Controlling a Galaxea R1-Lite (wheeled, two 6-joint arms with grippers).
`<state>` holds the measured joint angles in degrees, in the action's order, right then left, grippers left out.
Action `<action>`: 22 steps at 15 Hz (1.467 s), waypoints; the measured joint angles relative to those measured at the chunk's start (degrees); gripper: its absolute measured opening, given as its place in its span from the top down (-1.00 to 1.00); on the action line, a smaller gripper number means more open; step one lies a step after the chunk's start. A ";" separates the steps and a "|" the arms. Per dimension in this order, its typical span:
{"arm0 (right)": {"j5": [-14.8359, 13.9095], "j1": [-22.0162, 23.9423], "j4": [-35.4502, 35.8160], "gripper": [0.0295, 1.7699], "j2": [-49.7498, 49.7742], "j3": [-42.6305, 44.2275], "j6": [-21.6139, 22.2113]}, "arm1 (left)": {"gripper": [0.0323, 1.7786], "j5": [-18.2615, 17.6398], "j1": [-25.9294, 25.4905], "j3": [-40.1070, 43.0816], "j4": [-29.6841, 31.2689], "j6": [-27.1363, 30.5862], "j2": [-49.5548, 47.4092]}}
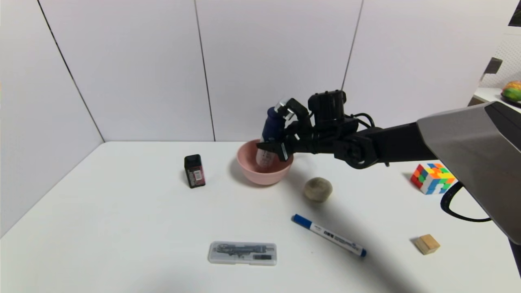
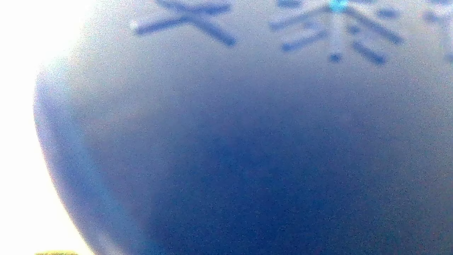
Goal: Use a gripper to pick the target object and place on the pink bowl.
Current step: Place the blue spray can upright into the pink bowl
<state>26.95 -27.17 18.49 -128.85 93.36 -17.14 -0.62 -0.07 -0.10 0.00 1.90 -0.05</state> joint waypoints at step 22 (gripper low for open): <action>0.33 7.44 -4.28 -0.86 37.32 -22.08 4.83 | -0.90 0.02 0.00 0.00 0.00 0.02 0.00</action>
<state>27.28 -19.74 14.21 -91.54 71.28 -12.31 -0.60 -0.07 -0.10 0.00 1.93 -0.05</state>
